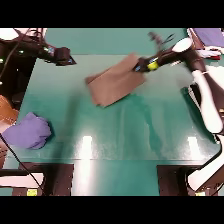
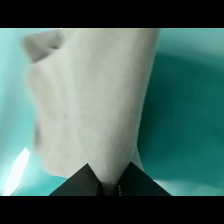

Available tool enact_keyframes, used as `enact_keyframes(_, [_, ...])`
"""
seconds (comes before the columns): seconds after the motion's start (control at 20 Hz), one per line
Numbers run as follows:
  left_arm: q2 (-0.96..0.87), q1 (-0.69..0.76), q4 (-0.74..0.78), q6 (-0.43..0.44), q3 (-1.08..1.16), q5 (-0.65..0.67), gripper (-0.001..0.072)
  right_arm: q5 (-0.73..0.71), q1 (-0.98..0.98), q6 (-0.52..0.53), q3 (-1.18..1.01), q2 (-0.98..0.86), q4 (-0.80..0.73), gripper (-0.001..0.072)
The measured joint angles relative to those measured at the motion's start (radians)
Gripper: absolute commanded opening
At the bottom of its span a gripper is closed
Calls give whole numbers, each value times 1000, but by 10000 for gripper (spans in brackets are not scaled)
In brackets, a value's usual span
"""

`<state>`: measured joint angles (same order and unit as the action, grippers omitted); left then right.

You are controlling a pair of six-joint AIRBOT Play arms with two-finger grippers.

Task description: Fold the shirts.

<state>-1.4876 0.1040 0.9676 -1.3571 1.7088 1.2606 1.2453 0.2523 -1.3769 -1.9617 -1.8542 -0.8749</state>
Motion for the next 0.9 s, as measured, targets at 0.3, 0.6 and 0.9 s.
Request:
enact_keyframes(0.3, [0,156,-1,3,0,-60,26,2,-359,-34,-70,113,-105,18])
enact_keyframes(0.6, [0,232,-2,4,0,-103,26,-55,-646,-45,-15,135,-59,18])
enact_keyframes(0.9, [0,245,-1,4,0,-114,26,-148,-735,-32,-60,139,-12,18])
